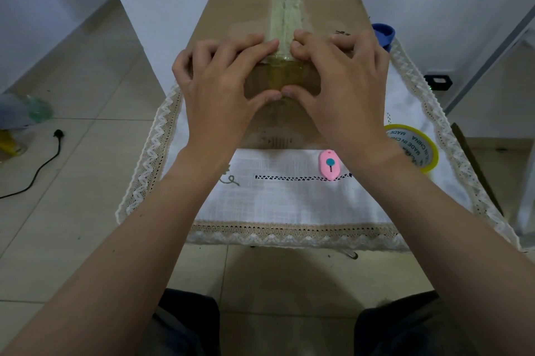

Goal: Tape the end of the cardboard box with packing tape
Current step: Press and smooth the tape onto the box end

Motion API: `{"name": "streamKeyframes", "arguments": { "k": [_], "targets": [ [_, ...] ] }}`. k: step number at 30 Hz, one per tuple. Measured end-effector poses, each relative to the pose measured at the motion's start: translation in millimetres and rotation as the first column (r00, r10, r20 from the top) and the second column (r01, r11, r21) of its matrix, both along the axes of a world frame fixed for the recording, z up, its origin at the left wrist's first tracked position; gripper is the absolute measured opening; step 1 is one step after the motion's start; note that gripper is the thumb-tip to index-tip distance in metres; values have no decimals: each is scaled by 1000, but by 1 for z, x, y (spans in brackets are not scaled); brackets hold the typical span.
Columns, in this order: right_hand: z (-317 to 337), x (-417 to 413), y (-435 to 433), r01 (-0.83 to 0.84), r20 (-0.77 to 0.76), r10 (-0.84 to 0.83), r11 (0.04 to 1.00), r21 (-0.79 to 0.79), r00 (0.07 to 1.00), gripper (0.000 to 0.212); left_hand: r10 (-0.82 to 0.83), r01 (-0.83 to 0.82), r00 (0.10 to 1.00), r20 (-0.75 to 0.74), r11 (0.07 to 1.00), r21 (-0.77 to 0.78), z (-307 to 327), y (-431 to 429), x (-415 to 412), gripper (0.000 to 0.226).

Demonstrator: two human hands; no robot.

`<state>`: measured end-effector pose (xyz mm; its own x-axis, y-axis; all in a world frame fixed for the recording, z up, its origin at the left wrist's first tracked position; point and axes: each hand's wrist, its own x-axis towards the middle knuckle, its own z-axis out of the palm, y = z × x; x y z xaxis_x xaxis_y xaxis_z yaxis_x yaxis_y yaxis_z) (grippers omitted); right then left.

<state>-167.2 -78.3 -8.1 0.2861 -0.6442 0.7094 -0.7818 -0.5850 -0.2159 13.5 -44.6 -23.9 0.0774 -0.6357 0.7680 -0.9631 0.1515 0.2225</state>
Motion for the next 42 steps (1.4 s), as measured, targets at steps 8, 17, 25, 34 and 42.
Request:
{"name": "streamKeyframes", "arguments": {
  "k": [8, 17, 25, 34, 42],
  "targets": [
    [-7, 0, 0, 69, -176, -67, 998, 5, 982, 87, 7, -14, 997, 80, 996, 86, 4, 4, 2, 86],
    [14, 13, -1, 81, 22, -81, 996, 25, 996, 54, -42, 38, 998, 40, 995, 97, 8, 4, 8, 87],
    [16, 21, -7, 117, 25, -117, 993, 14, 993, 55, -54, 54, 999, 3, 994, 93, 9, 7, 5, 88],
    [-12, 16, -3, 112, -122, -120, 991, -68, 985, 84, -56, 35, 987, 151, 990, 136, 3, 10, 10, 107],
    [1, 5, -7, 9, -52, -9, 1000, -1, 999, 58, -104, 97, 994, 46, 987, 130, 8, 13, 8, 88]
  ]
}}
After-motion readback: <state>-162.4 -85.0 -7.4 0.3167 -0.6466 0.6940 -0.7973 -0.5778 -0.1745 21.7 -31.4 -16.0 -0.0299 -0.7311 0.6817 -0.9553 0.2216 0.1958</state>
